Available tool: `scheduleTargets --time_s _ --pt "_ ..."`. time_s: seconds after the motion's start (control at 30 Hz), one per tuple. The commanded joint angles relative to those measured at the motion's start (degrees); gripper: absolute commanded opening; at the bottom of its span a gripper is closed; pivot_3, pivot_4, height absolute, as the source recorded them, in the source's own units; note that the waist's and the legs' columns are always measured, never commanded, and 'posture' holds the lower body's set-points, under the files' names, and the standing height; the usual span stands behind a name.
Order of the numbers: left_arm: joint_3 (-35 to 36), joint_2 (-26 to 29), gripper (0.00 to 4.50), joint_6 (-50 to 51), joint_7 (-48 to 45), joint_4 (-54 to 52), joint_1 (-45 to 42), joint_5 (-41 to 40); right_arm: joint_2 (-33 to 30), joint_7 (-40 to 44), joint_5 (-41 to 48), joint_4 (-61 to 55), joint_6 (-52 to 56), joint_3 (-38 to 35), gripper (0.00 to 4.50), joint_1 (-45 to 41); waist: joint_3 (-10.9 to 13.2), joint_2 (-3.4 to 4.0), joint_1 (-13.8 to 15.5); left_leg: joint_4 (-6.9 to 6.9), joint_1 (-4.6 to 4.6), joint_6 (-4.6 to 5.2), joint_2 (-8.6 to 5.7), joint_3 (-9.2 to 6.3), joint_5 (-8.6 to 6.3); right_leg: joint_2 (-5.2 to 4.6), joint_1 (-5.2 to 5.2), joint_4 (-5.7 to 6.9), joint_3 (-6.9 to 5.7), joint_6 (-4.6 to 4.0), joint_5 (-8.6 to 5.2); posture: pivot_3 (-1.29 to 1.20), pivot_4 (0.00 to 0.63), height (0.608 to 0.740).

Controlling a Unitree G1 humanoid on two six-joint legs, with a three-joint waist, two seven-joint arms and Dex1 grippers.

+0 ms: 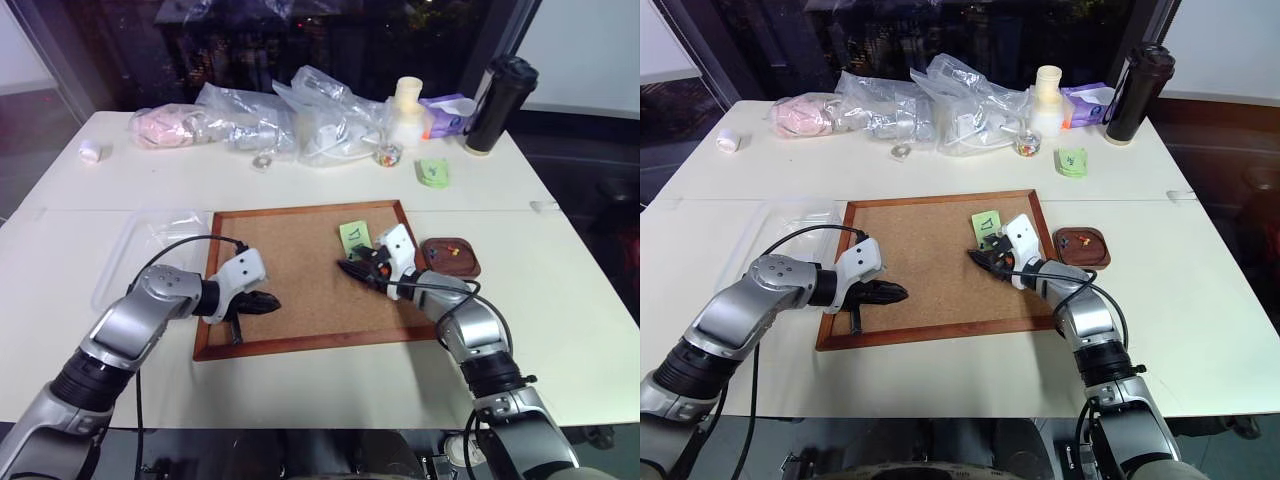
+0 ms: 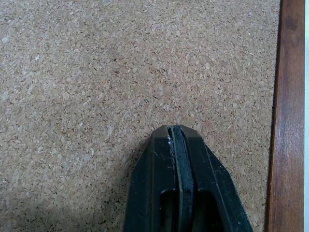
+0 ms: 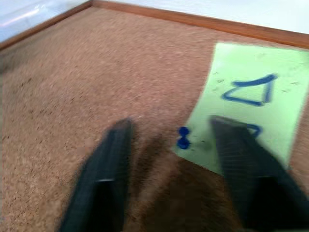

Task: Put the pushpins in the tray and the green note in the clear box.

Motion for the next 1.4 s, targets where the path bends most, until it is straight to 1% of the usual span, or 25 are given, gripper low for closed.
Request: scheduleTargets --time_s 0.03,0.07,0.33,0.47,0.6,0.77,1.03,1.1,1.13,1.17,1.23,1.27,1.3,1.33,1.4 --pt "-4.28 0.73 0.00 3.25 -0.30 3.44 3.59 2.13 -0.09 1.34 -2.65 1.67 -2.03 2.41 0.38 1.79 -0.09 -0.04 -0.01 0.00 0.01 0.00 0.00 0.00 0.00 0.00 0.00 0.00 0.00 0.00 0.00 0.00 0.150 0.740" --pt "-4.21 0.75 0.00 3.17 -0.25 3.57 3.56 2.16 0.19 1.20 -2.83 2.19 -2.29 2.22 0.04 2.27 -0.17 -0.04 -0.02 -0.01 0.01 0.00 0.00 0.00 0.00 0.00 0.00 0.00 0.00 -0.01 0.00 0.00 0.150 0.740" --pt "-4.28 0.43 0.00 2.85 -0.04 4.04 3.37 2.30 1.18 1.02 -3.57 5.00 -3.65 1.05 0.04 2.55 -0.56 -0.42 -0.03 -0.12 0.08 -0.01 0.04 -0.02 0.00 -0.02 0.03 0.00 0.00 -0.13 -0.07 0.00 0.150 0.740" --pt "-4.45 0.17 0.00 2.65 -0.05 4.38 3.15 2.36 1.61 -0.13 -3.38 4.44 -4.65 -0.31 0.04 1.52 -0.63 -0.50 -0.06 -0.14 0.15 -0.01 0.05 -0.02 0.00 -0.18 0.08 0.01 -0.04 -0.25 -0.14 0.00 0.150 0.740" --pt "-4.55 0.25 0.00 2.53 -0.15 4.48 3.20 2.42 1.44 -1.45 -1.70 -0.89 -4.38 -3.15 0.04 0.52 -0.59 -0.43 -0.06 -0.14 0.15 -0.02 0.05 -0.01 0.00 -0.28 0.08 0.03 -0.06 -0.32 -0.17 0.00 0.150 0.740" --pt "-4.96 0.34 0.00 2.10 -0.60 4.64 3.55 2.61 0.67 -2.83 1.59 -10.97 -0.11 -6.19 0.04 -0.28 -0.35 -0.02 -0.02 -0.14 0.00 -0.04 0.02 -0.01 0.00 -0.39 -0.04 0.03 -0.07 -0.32 -0.16 0.00 0.150 0.740" --pt "-5.15 -0.83 0.00 1.19 -0.94 5.61 2.53 2.65 -1.87 -2.34 1.92 -19.28 4.54 -6.14 0.04 2.31 -0.37 -0.04 0.02 -0.23 0.00 -0.05 0.01 -0.04 -0.01 -0.48 -0.03 -0.01 -0.10 -0.43 -0.22 0.00 0.150 0.740" --pt "0.30 -4.42 0.00 3.34 -0.62 6.41 0.02 -2.69 -3.36 -1.65 2.25 -21.79 5.58 -6.43 0.04 3.47 -0.32 0.04 0.22 -0.22 -0.01 -0.05 -0.02 -0.05 -0.01 -0.53 -0.03 -0.02 -0.13 -0.62 -0.32 0.00 0.150 0.740" --pt "4.61 -6.81 0.00 6.05 -0.58 7.25 -2.28 -7.00 -4.19 -1.23 2.64 -23.11 6.25 -6.69 0.04 3.93 -0.26 0.12 0.51 -0.22 -0.03 -0.05 -0.06 -0.06 -0.01 -0.58 -0.03 -0.01 -0.16 -0.63 -0.33 0.00 0.150 0.740" --pt "7.50 -8.38 0.00 8.05 -0.57 7.83 -3.84 -9.83 -4.72 -0.99 2.96 -23.99 6.77 -6.86 0.04 4.21 -0.19 0.13 0.61 -0.19 -0.09 -0.05 -0.11 -0.09 -0.01 -0.65 -0.04 -0.01 -0.22 -0.62 -0.32 0.00 0.150 0.740" --pt "13.34 -10.45 0.67 11.52 0.87 12.92 -9.50 -13.10 -6.36 0.02 3.17 -24.99 7.41 -7.16 0.00 4.58 0.07 0.03 0.74 -0.13 -0.24 -0.05 -0.20 -0.21 0.00 -0.84 -0.08 0.01 -0.52 -0.61 -0.32 0.00 0.150 0.740" --pt "15.07 -10.70 0.98 12.50 0.84 14.88 -11.72 -14.23 -7.07 0.36 3.27 -25.17 7.54 -7.42 0.00 4.75 0.30 -0.21 0.77 0.00 -0.37 -0.05 -0.22 -0.28 0.01 -0.88 -0.08 0.03 -0.68 -0.59 -0.31 0.00 0.150 0.740" --pt "16.12 -10.84 1.42 13.25 0.76 16.17 -13.21 -15.07 -7.58 0.54 3.41 -25.31 7.66 -7.58 0.00 4.86 0.38 -0.45 0.53 0.13 -0.63 -0.06 -0.22 -0.39 0.03 -0.89 -0.21 0.08 -0.85 -0.56 -0.29 0.00 0.150 0.740" --pt "16.88 -10.91 1.94 14.22 0.55 17.33 -14.54 -15.99 -8.06 0.69 3.52 -25.25 7.72 -7.88 0.00 4.88 0.39 -0.50 0.41 0.29 -1.05 -0.08 -0.18 -0.51 0.05 -0.82 -0.51 0.12 -0.95 -0.26 -0.12 0.00 0.150 0.740" --pt "17.97 -11.45 2.89 15.51 0.40 19.17 -16.72 -17.26 -9.13 0.95 3.64 -25.18 7.71 -8.50 0.00 5.01 0.43 -0.40 0.13 0.46 -1.45 -0.08 -0.18 -0.46 0.05 -0.74 -0.90 0.16 -0.96 -0.08 -0.02 0.00 0.150 0.740"
